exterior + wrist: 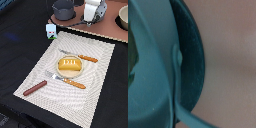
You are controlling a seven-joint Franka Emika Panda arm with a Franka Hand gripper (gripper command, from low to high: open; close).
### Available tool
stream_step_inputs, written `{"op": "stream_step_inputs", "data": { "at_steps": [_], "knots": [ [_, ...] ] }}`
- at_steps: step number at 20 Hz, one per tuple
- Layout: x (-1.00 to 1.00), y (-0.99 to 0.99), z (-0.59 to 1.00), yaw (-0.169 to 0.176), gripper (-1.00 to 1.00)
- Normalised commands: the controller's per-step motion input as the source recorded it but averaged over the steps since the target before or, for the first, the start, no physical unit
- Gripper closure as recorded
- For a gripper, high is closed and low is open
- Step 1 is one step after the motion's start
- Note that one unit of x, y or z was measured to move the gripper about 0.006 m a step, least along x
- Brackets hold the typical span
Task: Interact with the objects in diverse but meaningful ways.
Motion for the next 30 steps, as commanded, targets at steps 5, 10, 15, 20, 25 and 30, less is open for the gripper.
{"op": "stream_step_inputs", "data": {
  "at_steps": [5,10,15,20,25,30],
  "knots": [
    [0.0,0.11,-0.09,0.017,1.0],
    [0.02,0.13,-0.04,0.007,1.0],
    [0.04,0.12,-0.01,0.0,1.0],
    [0.0,0.09,-0.05,0.0,1.0],
    [-0.02,0.06,-0.09,0.009,1.0],
    [-0.1,0.1,-0.07,0.029,1.0]
  ]
}}
